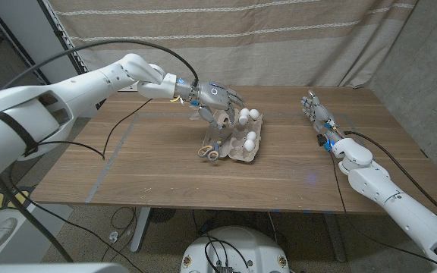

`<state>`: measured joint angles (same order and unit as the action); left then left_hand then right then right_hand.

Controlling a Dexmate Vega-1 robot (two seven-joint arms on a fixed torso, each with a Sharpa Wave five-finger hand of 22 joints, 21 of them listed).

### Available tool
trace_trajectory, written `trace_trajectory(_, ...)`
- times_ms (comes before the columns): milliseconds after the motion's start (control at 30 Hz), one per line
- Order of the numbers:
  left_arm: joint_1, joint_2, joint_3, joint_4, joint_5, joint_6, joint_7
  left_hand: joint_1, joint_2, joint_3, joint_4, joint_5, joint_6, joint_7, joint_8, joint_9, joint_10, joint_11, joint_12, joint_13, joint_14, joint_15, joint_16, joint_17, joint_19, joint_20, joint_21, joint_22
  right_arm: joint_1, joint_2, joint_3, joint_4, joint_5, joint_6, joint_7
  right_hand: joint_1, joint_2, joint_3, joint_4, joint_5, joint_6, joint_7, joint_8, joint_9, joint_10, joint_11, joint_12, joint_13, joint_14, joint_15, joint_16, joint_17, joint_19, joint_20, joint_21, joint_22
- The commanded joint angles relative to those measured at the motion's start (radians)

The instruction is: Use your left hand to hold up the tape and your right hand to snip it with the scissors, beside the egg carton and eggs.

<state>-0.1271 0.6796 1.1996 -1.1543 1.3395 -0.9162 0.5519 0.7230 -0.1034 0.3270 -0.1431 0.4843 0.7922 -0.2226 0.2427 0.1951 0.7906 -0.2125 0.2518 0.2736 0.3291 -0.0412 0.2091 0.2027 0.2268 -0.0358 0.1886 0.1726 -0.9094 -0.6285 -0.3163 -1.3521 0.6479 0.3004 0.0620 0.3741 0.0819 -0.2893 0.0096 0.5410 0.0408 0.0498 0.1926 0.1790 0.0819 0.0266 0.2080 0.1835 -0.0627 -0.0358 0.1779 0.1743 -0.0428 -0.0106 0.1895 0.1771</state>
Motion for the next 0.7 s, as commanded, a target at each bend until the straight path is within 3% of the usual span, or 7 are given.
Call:
trace_trajectory(33, -0.002, -0.009, 0.012, 0.011, -0.011, 0.002, -0.007, 0.005, -0.001, 0.012, 0.002, -0.004, 0.023, 0.002, -0.001, 0.000, 0.020, -0.003, 0.006, 0.011, 0.017, -0.178, 0.002, 0.004, 0.010, -0.156, 0.005, 0.003, -0.009, -0.006, 0.004, -0.010, 0.002, -0.003, -0.003, 0.002, 0.009, -0.001, -0.005, -0.001, 0.006, -0.004, 0.000, 0.005, -0.006, 0.001, 0.004, 0.002, -0.012, -0.005, 0.003, 0.003, -0.012, 0.001, 0.005, 0.003)
trace_trajectory(700, -0.011, -0.017, 0.031, 0.016, -0.003, 0.003, -0.021, 0.003, -0.002, 0.045, 0.001, -0.011, 0.036, 0.002, -0.016, -0.001, 0.052, -0.004, -0.003, 0.029, 0.016, -0.178, -0.004, 0.004, 0.011, -0.155, 0.005, 0.003, -0.021, -0.009, 0.008, -0.018, 0.003, 0.003, -0.006, 0.001, 0.011, -0.001, -0.004, -0.002, 0.006, -0.004, 0.000, 0.005, -0.006, 0.001, 0.004, 0.002, -0.014, -0.005, 0.003, 0.003, -0.013, 0.002, 0.005, 0.003)
